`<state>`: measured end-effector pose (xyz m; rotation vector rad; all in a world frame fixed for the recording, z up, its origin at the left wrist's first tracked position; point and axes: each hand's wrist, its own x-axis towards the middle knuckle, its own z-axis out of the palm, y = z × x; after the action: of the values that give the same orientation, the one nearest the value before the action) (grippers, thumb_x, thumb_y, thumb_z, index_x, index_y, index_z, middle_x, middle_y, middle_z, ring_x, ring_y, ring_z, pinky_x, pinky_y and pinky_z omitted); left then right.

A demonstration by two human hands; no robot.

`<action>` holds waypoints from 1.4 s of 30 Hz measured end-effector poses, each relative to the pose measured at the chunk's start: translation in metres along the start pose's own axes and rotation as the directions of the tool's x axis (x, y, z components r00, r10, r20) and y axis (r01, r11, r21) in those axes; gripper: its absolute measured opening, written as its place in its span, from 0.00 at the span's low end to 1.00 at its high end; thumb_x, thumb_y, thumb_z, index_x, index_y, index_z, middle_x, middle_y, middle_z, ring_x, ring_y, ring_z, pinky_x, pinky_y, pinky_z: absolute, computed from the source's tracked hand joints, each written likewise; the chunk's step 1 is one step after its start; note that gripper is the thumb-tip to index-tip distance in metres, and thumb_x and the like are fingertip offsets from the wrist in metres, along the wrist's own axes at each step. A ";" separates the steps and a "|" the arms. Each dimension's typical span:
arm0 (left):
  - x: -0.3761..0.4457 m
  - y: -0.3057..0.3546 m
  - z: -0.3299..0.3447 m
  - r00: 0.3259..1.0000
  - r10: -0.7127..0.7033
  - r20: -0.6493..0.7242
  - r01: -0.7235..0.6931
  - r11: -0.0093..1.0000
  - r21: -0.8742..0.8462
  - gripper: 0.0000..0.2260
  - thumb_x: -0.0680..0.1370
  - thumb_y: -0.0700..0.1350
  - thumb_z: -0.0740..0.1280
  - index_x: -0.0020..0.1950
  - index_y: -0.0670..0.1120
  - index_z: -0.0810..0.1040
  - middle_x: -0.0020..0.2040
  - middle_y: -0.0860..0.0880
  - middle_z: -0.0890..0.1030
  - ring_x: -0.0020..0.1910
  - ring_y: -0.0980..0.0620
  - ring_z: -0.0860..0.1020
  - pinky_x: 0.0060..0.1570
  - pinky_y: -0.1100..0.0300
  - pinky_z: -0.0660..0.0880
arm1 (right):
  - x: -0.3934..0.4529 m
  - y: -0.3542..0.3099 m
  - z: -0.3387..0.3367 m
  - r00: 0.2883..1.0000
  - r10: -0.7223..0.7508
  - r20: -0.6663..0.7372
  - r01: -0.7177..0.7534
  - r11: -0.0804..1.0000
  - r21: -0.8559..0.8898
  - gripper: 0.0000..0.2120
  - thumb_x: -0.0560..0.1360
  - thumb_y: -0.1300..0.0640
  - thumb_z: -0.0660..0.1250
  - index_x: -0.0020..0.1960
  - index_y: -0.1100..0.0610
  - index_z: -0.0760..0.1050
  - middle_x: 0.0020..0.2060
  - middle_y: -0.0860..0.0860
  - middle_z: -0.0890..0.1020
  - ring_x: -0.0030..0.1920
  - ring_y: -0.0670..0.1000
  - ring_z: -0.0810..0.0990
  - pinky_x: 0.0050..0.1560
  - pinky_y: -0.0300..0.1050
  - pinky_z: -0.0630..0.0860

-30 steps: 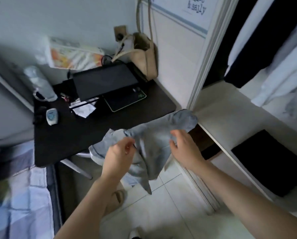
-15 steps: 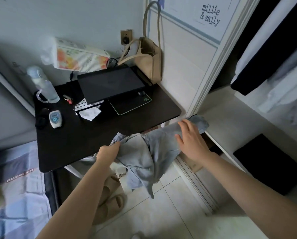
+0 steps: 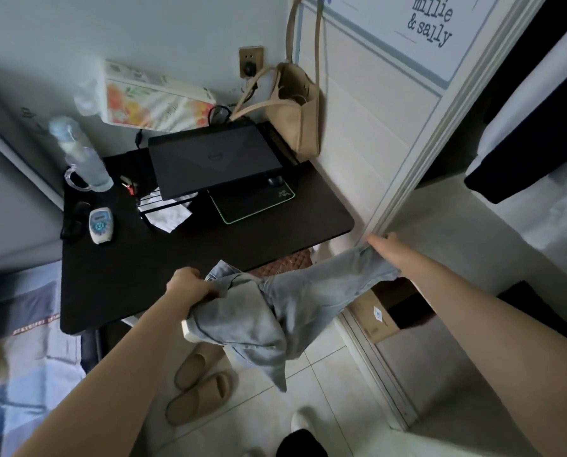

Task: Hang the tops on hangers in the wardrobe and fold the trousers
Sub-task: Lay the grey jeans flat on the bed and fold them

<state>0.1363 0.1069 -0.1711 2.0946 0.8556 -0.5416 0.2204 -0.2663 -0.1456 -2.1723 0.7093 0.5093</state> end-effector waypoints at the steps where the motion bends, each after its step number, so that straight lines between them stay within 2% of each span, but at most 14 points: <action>1: 0.001 0.003 -0.003 0.996 -0.086 0.032 0.090 0.983 -0.160 0.25 0.67 0.44 0.79 0.61 0.38 0.77 0.49 0.41 0.81 0.46 0.43 0.79 0.48 0.53 0.76 | 0.009 -0.004 -0.002 1.000 0.020 0.011 -0.020 1.000 0.008 0.25 0.74 0.47 0.66 0.64 0.61 0.70 0.60 0.61 0.76 0.58 0.62 0.76 0.60 0.53 0.74; 4: -0.007 0.018 -0.013 0.915 -0.238 0.325 0.382 0.768 -0.514 0.16 0.70 0.47 0.77 0.52 0.40 0.82 0.52 0.37 0.83 0.47 0.41 0.81 0.46 0.48 0.78 | 0.029 -0.014 -0.010 0.998 -0.056 -0.041 0.057 0.998 0.009 0.21 0.72 0.58 0.70 0.61 0.66 0.73 0.57 0.62 0.79 0.55 0.60 0.78 0.49 0.45 0.73; 6: -0.013 0.027 -0.015 0.900 -0.190 0.393 0.404 0.704 -0.584 0.17 0.69 0.50 0.77 0.51 0.41 0.83 0.49 0.39 0.85 0.47 0.41 0.82 0.42 0.49 0.78 | 0.034 -0.017 -0.014 0.994 -0.104 -0.047 0.106 0.994 0.039 0.20 0.70 0.61 0.72 0.59 0.67 0.75 0.54 0.62 0.80 0.51 0.58 0.80 0.45 0.44 0.72; 12: -0.051 0.033 -0.008 0.949 -0.074 0.306 0.270 0.690 -0.672 0.14 0.70 0.44 0.72 0.52 0.39 0.81 0.45 0.40 0.84 0.44 0.42 0.82 0.47 0.52 0.79 | -0.029 -0.020 -0.009 0.830 -0.553 -0.071 0.558 0.826 0.083 0.08 0.74 0.58 0.70 0.36 0.59 0.78 0.29 0.56 0.78 0.29 0.45 0.74 0.36 0.44 0.70; 15: -0.067 0.030 0.000 0.977 -0.040 0.211 0.188 0.633 -0.751 0.16 0.63 0.41 0.70 0.49 0.39 0.81 0.47 0.39 0.82 0.47 0.40 0.81 0.53 0.49 0.78 | -0.066 0.006 -0.007 0.736 -0.665 0.123 0.661 0.746 0.076 0.06 0.75 0.60 0.68 0.40 0.61 0.75 0.33 0.61 0.77 0.33 0.52 0.76 0.35 0.41 0.69; 18: -0.081 0.033 0.012 0.995 0.017 0.095 0.069 0.556 -0.829 0.12 0.57 0.37 0.66 0.40 0.41 0.76 0.38 0.41 0.77 0.40 0.41 0.77 0.48 0.49 0.76 | -0.078 0.026 -0.008 0.754 -0.534 0.383 0.613 0.781 -0.120 0.04 0.74 0.60 0.68 0.44 0.58 0.73 0.39 0.56 0.79 0.41 0.54 0.80 0.40 0.42 0.74; 21: -0.090 0.034 0.019 0.999 0.035 -0.025 -0.041 0.571 -0.820 0.08 0.55 0.37 0.63 0.31 0.45 0.67 0.28 0.46 0.67 0.28 0.48 0.68 0.31 0.57 0.65 | -0.067 0.010 -0.016 0.787 -0.567 0.243 0.615 0.694 -0.374 0.09 0.71 0.52 0.70 0.47 0.55 0.74 0.46 0.53 0.78 0.47 0.53 0.78 0.42 0.43 0.73; 23: -0.093 0.032 0.023 0.998 0.041 -0.048 -0.063 0.590 -0.805 0.07 0.55 0.37 0.62 0.28 0.47 0.66 0.25 0.48 0.65 0.25 0.50 0.65 0.29 0.59 0.61 | -0.052 -0.016 -0.015 0.792 -0.577 0.198 0.600 0.678 -0.425 0.25 0.70 0.43 0.70 0.62 0.54 0.72 0.58 0.55 0.76 0.58 0.56 0.75 0.52 0.45 0.71; 25: -0.097 0.029 0.025 0.998 0.048 -0.039 -0.060 0.588 -0.807 0.06 0.56 0.36 0.62 0.29 0.45 0.67 0.25 0.48 0.66 0.27 0.49 0.67 0.30 0.58 0.62 | -0.036 -0.050 -0.006 0.873 -0.398 0.281 0.473 0.833 -0.288 0.40 0.69 0.36 0.68 0.74 0.55 0.61 0.68 0.56 0.70 0.66 0.57 0.71 0.58 0.48 0.70; 28: -0.103 0.028 0.027 0.996 0.084 -0.027 -0.069 0.554 -0.829 0.12 0.58 0.36 0.63 0.41 0.42 0.72 0.32 0.45 0.67 0.32 0.47 0.67 0.33 0.56 0.63 | -0.025 -0.088 0.023 0.919 -0.132 0.371 0.274 0.892 -0.361 0.46 0.65 0.30 0.67 0.73 0.57 0.62 0.58 0.54 0.76 0.49 0.55 0.77 0.41 0.44 0.73; 31: -0.112 0.033 0.024 0.994 0.112 -0.013 -0.074 0.558 -0.827 0.13 0.64 0.38 0.64 0.48 0.39 0.75 0.38 0.40 0.73 0.38 0.42 0.73 0.37 0.54 0.69 | -0.016 -0.096 0.050 0.925 -0.101 0.367 0.284 0.824 -0.490 0.32 0.71 0.42 0.70 0.68 0.59 0.68 0.42 0.53 0.74 0.36 0.53 0.73 0.32 0.44 0.69; 35: -0.113 0.026 0.004 0.989 0.140 0.039 -0.066 0.672 -0.738 0.16 0.72 0.51 0.72 0.53 0.41 0.82 0.51 0.42 0.85 0.49 0.45 0.84 0.45 0.54 0.80 | -0.009 -0.089 0.054 0.918 -0.233 0.319 0.321 0.911 -0.260 0.18 0.77 0.56 0.65 0.64 0.61 0.72 0.52 0.58 0.79 0.48 0.57 0.79 0.48 0.48 0.78; 39: -0.107 0.019 -0.010 0.986 0.105 -0.127 -0.152 0.875 -0.459 0.14 0.68 0.57 0.77 0.47 0.53 0.82 0.44 0.53 0.85 0.46 0.55 0.82 0.44 0.60 0.77 | -0.036 -0.079 0.024 0.874 -0.466 0.139 0.456 0.884 0.100 0.10 0.73 0.48 0.70 0.37 0.51 0.75 0.35 0.48 0.81 0.31 0.42 0.76 0.24 0.32 0.70; 42: -0.116 0.014 -0.002 0.959 0.101 -0.265 -0.212 0.876 -0.433 0.06 0.69 0.47 0.78 0.39 0.49 0.83 0.35 0.53 0.85 0.38 0.55 0.83 0.37 0.61 0.76 | -0.070 -0.060 0.005 0.863 -0.503 0.055 0.443 0.804 0.396 0.11 0.71 0.49 0.73 0.34 0.52 0.78 0.27 0.46 0.82 0.28 0.41 0.80 0.26 0.30 0.73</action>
<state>0.0678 0.0571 -0.0913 1.7828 0.8376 0.0083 0.2047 -0.2077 -0.0759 -1.8291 0.1336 0.2481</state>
